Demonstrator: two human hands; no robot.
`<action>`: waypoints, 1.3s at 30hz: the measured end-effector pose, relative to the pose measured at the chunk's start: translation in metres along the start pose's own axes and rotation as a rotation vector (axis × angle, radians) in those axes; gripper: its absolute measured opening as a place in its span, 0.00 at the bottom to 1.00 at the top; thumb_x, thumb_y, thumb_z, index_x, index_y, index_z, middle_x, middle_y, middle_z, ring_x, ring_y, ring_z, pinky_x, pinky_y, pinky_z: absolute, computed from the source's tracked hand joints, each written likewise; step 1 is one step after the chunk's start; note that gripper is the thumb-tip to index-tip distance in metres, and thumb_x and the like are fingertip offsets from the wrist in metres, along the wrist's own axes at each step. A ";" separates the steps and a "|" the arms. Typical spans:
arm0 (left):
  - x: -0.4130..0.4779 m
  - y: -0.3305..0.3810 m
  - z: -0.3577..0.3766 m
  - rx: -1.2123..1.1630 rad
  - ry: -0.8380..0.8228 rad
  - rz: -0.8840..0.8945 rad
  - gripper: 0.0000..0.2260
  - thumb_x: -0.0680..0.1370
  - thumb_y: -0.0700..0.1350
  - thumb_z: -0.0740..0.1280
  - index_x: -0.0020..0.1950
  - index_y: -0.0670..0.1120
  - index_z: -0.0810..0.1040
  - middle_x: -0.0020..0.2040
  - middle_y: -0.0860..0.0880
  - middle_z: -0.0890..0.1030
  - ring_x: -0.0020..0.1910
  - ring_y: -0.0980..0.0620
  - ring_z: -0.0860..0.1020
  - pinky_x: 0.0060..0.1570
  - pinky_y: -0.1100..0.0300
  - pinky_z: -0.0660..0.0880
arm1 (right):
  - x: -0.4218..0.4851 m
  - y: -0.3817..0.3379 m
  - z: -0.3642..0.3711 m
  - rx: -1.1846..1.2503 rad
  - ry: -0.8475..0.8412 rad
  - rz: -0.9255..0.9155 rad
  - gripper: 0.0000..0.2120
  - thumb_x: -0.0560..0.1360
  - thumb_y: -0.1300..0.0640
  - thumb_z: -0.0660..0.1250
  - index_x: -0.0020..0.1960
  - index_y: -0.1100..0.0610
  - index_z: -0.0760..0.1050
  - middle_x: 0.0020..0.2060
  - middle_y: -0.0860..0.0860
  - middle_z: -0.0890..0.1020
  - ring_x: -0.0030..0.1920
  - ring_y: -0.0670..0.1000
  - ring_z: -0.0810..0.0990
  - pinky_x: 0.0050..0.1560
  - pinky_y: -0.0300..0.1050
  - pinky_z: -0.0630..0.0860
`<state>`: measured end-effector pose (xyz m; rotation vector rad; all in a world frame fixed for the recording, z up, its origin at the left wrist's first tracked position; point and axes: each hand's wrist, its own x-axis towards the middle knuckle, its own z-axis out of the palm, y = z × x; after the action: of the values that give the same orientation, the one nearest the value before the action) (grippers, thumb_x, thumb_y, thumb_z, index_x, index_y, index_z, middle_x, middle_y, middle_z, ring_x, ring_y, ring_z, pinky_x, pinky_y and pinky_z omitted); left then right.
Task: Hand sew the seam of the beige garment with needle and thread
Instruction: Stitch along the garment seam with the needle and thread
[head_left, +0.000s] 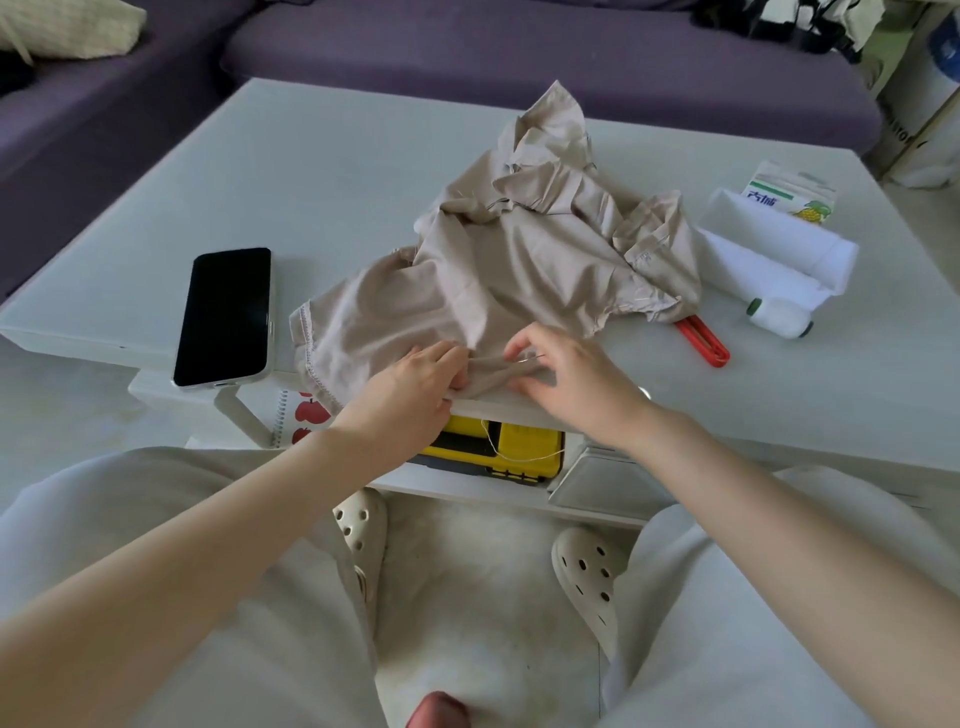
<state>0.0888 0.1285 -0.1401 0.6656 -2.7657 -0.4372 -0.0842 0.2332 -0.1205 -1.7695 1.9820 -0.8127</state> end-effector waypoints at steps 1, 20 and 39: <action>0.000 0.001 -0.001 -0.003 0.005 0.003 0.09 0.69 0.30 0.63 0.47 0.40 0.72 0.49 0.45 0.76 0.48 0.43 0.74 0.40 0.66 0.59 | 0.001 -0.001 0.005 0.007 -0.026 -0.008 0.09 0.74 0.59 0.70 0.53 0.57 0.75 0.52 0.50 0.79 0.52 0.50 0.79 0.54 0.50 0.76; 0.010 -0.009 -0.034 -0.163 0.084 -0.137 0.13 0.71 0.29 0.57 0.37 0.47 0.69 0.32 0.53 0.71 0.31 0.50 0.67 0.31 0.55 0.65 | 0.009 0.016 0.005 -0.027 -0.026 0.067 0.06 0.78 0.56 0.65 0.45 0.58 0.78 0.37 0.42 0.73 0.38 0.42 0.72 0.38 0.33 0.64; 0.019 0.007 -0.032 -0.272 -0.204 -0.259 0.14 0.74 0.53 0.65 0.55 0.51 0.67 0.44 0.56 0.74 0.44 0.50 0.75 0.45 0.55 0.71 | 0.017 0.008 0.009 -0.030 -0.017 0.044 0.08 0.78 0.55 0.65 0.48 0.59 0.80 0.35 0.41 0.71 0.35 0.41 0.70 0.36 0.32 0.63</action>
<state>0.0797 0.1182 -0.1050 0.9591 -2.7348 -0.9657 -0.0872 0.2154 -0.1303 -1.7374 2.0250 -0.7555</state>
